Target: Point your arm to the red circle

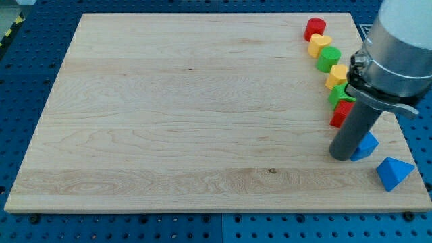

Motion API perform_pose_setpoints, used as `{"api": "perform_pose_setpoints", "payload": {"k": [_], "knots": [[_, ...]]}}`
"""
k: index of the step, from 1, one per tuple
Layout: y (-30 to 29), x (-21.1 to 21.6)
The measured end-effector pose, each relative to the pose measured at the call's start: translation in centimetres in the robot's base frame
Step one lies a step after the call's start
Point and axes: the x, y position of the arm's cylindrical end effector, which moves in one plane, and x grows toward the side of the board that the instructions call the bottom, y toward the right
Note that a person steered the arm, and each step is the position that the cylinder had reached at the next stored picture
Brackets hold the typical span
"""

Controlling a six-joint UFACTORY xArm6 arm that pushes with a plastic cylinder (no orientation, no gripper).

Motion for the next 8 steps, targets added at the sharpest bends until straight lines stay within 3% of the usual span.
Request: {"api": "perform_pose_setpoints", "payload": {"k": [2, 4, 6, 8], "knots": [[1.7, 0.0], [-3.5, -1.9], [-8.7, -14.9], [-9.8, -29.5]]}}
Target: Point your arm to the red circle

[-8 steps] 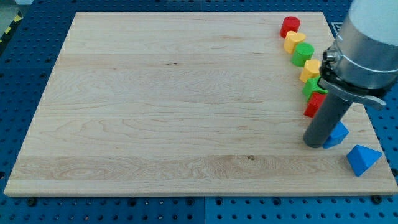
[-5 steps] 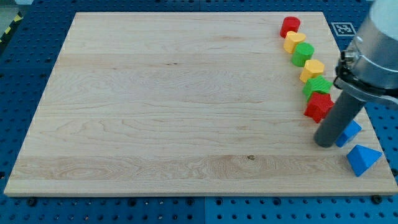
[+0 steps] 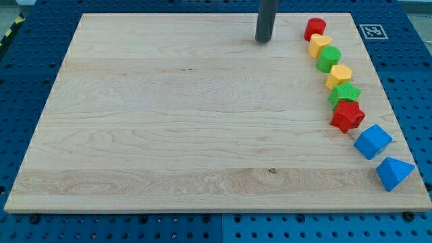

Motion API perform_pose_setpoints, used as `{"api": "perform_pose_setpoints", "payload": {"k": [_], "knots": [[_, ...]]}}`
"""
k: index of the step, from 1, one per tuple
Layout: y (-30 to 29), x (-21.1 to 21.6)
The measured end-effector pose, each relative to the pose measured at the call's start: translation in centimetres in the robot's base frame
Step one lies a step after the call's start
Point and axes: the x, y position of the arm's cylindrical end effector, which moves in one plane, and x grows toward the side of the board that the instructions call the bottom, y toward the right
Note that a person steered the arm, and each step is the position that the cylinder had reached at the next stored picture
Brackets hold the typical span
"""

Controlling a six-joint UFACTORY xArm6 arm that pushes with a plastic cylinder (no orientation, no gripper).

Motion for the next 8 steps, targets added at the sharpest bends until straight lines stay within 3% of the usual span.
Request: {"api": "perform_pose_setpoints", "payload": {"k": [1, 3, 5, 8], "knots": [[1.4, -4.9], [4.0, -5.4], [11.9, -5.1], [18.1, 6.2]]}}
